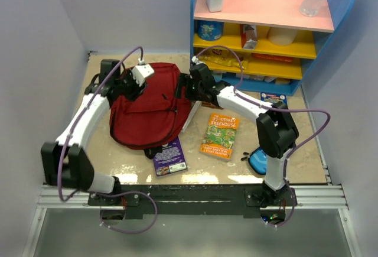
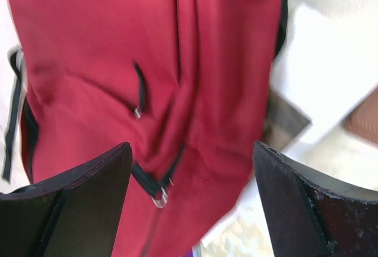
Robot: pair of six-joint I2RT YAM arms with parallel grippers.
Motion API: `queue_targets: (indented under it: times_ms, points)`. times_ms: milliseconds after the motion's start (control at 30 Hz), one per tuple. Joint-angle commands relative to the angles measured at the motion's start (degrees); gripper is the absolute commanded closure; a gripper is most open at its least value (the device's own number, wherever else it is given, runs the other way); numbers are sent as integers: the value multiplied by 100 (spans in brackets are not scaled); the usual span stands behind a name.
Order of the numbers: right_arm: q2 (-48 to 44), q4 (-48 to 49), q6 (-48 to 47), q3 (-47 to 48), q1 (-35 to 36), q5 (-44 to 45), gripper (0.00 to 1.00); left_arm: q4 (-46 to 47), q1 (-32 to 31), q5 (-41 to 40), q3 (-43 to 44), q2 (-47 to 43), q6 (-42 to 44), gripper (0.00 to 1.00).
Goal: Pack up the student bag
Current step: Move the student bag to the center of the board, then adjust the student bag at the center of the board.
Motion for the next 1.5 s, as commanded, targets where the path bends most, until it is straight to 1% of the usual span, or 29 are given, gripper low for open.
queue_targets:
  times_ms: [0, 33, 100, 133, 200, 233, 300, 333, 367, 400, 433, 467, 533, 567, 667, 867, 933, 967, 1033, 1133, 1167, 1200, 1333, 1433, 1467]
  points:
    - [313, -129, -45, 691, -27, 565, 15, 2042, 329, -706, 765, 1214, -800, 53]
    - [375, -112, -80, 866, -27, 627, 15, 2174, 451, -645, 1097, 1634, -888, 53]
    - [568, -147, -133, 1051, -27, 768, 15, 2360, 566, -425, 1468, 2058, -985, 52]
    - [638, -234, -159, 1235, -36, 794, 15, 2404, 636, -216, 1783, 2443, -985, 52]
    - [762, -278, -177, 1351, -36, 760, 15, 2649, 655, 75, 1970, 2718, -915, 47]
    - [754, -209, -194, 1316, -36, 733, 15, 2711, 794, 311, 2101, 2919, -854, 45]
    - [623, -33, -221, 1141, -27, 672, 15, 2625, 795, 384, 2347, 3166, -661, 35]
    - [569, 159, -238, 914, -36, 654, 16, 2441, 813, 628, 2801, 3472, -573, 33]
    - [525, 222, -230, 807, -36, 628, 16, 1856, 822, 778, 3101, 3675, -398, 31]
    - [455, 283, -230, 728, -27, 567, 16, 1529, 839, 936, 3435, 3886, -336, 31]
    - [429, 310, -221, 623, -36, 566, 16, 1229, 883, 1164, 4091, 4315, -274, 31]
    - [393, 310, -212, 587, -27, 549, 16, 713, 909, 1245, 4402, 4519, -204, 30]
    - [262, 380, -186, 447, -27, 505, 16, 288, 953, 1438, 5139, 5036, -133, 30]
    - [209, 407, -177, 394, -36, 487, 16, -88, 953, 1500, 5317, 5179, -37, 30]
    - [68, 469, -168, 305, -36, 426, 16, -460, 962, 1702, 5609, 5496, 130, 29]
    - [-46, 442, -159, 253, -27, 399, 16, -689, 962, 1852, 5302, 5576, 402, 30]
    - [-64, 451, -142, 200, -36, 382, 16, -803, 962, 1887, 5179, 5576, 569, 33]
    - [-81, 442, -133, 200, -36, 382, 16, -934, 962, 1887, 5144, 5593, 736, 39]
    - [-99, 425, -124, 156, -36, 347, 16, -1049, 988, 1878, 5108, 5663, 834, 48]
    - [-178, 451, -124, 86, -27, 338, 17, -1120, 1120, 1887, 5047, 5646, 808, 77]
    - [-187, 442, -124, 77, -36, 346, 17, -1085, 1173, 1887, 5003, 5620, 782, 97]
    - [-222, 442, -124, 59, -36, 338, 18, -1059, 1225, 1887, 4951, 5507, 773, 100]
    - [-275, 460, -124, 42, -36, 303, 19, -953, 1716, 1940, 4372, 5058, 825, 100]
    - [-266, 539, -98, 33, -36, 242, 21, -1058, 2094, 2001, 3889, 4654, 1088, 100]
    - [-249, 574, -81, 33, -36, 197, 22, -1181, 2200, 2019, 3739, 4566, 1306, 100]
